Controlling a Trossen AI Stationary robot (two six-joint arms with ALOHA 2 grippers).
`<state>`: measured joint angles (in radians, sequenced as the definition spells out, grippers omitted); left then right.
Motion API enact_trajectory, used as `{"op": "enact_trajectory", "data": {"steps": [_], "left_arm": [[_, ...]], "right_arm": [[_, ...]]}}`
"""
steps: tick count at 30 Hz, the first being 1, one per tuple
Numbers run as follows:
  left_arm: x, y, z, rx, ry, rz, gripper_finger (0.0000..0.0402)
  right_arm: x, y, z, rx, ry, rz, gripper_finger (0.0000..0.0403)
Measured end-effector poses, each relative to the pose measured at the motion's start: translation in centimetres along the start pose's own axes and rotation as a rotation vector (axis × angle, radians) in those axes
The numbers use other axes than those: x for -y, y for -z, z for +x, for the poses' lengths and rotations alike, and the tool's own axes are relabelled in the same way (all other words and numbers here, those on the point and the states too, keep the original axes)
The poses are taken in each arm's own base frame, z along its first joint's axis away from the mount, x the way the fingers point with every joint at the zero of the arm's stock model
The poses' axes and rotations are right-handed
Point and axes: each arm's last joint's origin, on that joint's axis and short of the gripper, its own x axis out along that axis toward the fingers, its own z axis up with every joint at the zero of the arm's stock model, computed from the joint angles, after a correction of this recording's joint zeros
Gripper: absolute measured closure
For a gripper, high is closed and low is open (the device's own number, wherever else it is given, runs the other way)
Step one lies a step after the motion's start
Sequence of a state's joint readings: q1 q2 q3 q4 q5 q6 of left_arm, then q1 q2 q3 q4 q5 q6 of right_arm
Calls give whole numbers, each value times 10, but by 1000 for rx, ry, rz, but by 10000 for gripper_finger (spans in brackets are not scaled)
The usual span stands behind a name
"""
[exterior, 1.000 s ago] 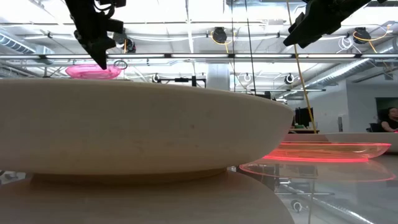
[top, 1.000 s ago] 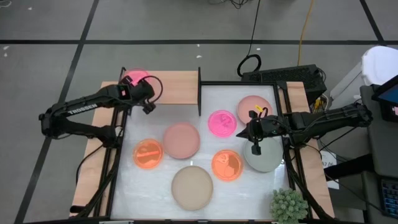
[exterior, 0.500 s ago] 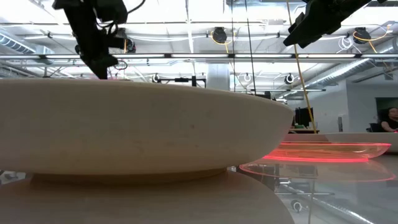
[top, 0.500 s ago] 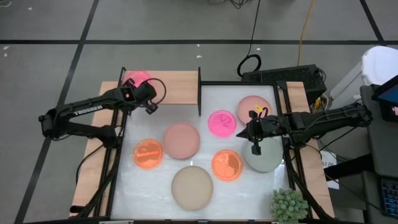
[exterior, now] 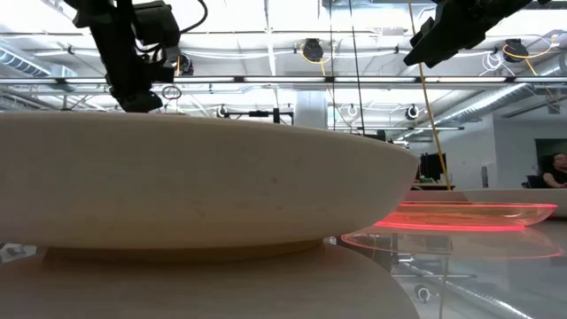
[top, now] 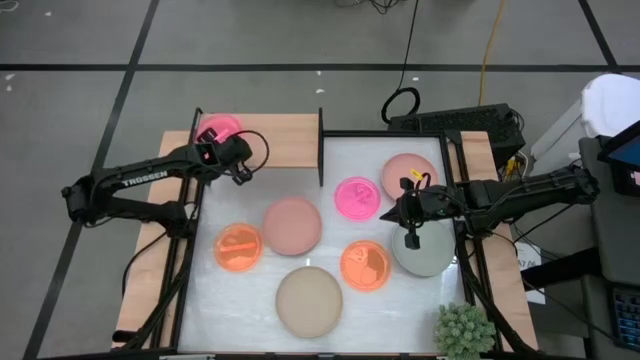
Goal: Place and stack plates onto a shelf
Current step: Put the bottom small pink plate on the shelf, then put the top big light orange plate on the shelf
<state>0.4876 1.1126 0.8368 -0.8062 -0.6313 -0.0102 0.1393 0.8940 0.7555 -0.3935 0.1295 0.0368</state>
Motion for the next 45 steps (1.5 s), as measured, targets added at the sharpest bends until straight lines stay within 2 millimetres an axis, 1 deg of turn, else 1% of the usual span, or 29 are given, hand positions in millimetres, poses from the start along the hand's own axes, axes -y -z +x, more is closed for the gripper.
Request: {"op": "enact_trajectory", "data": {"steps": [4,7,15,21,29,35,41,45], "left_arm": [[-1,0,1,-2,-4,-23,351],[-1,0,1,0,-3,-33,343],[-1,-3,0,27,0,-94,339],[4,-6,-4,63,19,-87,339],[10,-14,-19,125,49,-96,338],[18,-20,-35,185,81,-106,338],[38,-23,-59,293,173,-67,338],[53,-20,-74,357,253,-30,338]], "right_arm": [[0,0,0,0,0,0,403],[0,0,0,0,0,0,403],[0,0,0,0,0,0,403],[0,0,0,0,0,1,403],[0,0,0,0,0,11,403],[0,0,0,-1,0,31,403],[2,2,0,-13,59,57,403],[3,4,0,-36,109,73,403]]}}
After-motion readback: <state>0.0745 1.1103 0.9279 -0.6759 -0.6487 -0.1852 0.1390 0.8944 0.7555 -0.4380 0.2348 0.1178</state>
